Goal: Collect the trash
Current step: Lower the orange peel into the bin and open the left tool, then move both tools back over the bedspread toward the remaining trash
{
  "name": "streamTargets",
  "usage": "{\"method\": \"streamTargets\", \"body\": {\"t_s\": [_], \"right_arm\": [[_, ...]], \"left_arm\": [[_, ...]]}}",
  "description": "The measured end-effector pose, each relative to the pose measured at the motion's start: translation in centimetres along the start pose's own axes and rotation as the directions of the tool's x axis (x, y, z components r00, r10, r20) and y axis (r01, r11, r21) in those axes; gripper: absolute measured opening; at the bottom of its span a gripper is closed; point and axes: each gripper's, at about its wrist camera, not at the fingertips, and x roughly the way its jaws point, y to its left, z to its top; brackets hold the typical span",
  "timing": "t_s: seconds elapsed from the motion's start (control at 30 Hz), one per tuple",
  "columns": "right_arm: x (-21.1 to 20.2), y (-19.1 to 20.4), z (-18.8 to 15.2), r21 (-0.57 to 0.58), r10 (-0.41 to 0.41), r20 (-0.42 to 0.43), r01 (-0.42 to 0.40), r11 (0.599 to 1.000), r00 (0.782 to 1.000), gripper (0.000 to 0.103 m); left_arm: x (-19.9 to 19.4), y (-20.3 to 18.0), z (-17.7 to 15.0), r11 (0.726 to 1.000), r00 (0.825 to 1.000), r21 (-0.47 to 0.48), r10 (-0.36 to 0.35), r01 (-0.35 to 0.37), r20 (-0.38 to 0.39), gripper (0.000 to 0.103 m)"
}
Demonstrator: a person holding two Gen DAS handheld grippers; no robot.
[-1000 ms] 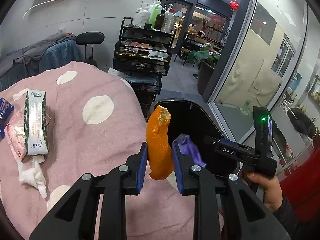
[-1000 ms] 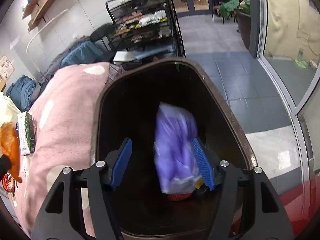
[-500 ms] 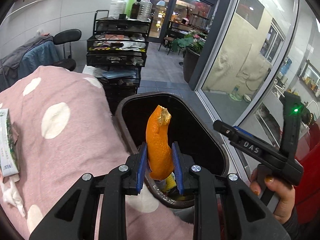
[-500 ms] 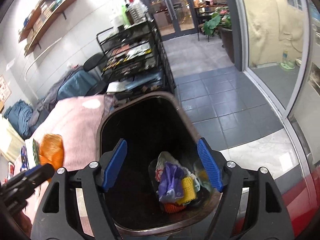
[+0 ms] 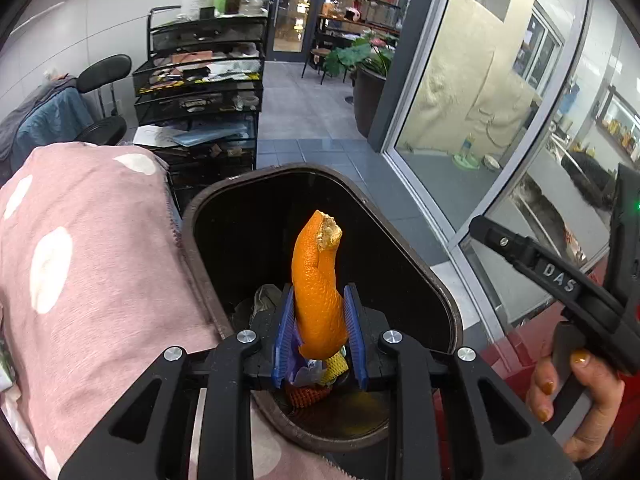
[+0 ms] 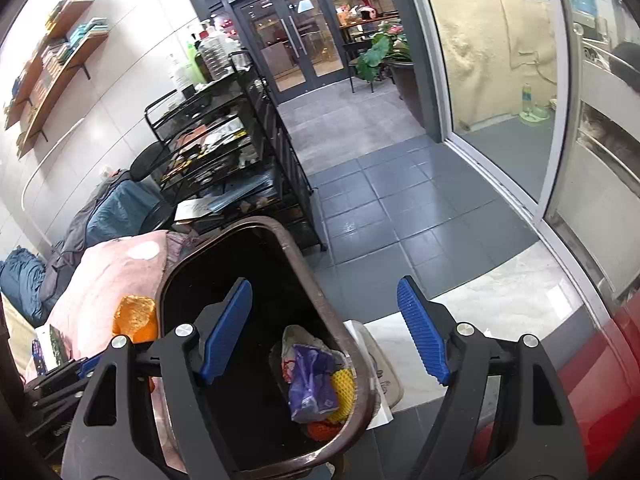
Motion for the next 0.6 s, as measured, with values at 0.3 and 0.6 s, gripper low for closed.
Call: {"method": "streamTargets", "body": {"t_s": [0.3, 0.6], "right_arm": [[0.3, -1.0, 0.1, 0.02, -0.022, -0.005, 0.022, 1.0, 1.0, 0.08], [0.3, -1.0, 0.0, 0.029, -0.027, 0.002, 0.027, 0.999, 1.0, 0.082]], "left_arm": [[1.0, -1.0, -0.1, 0.998, 0.999, 0.055, 0.039, -0.039, -0.009, 0.062], [-2.7, -0.7, -0.7, 0.998, 0.995, 0.051, 0.023, -0.028, 0.098, 0.086]]}}
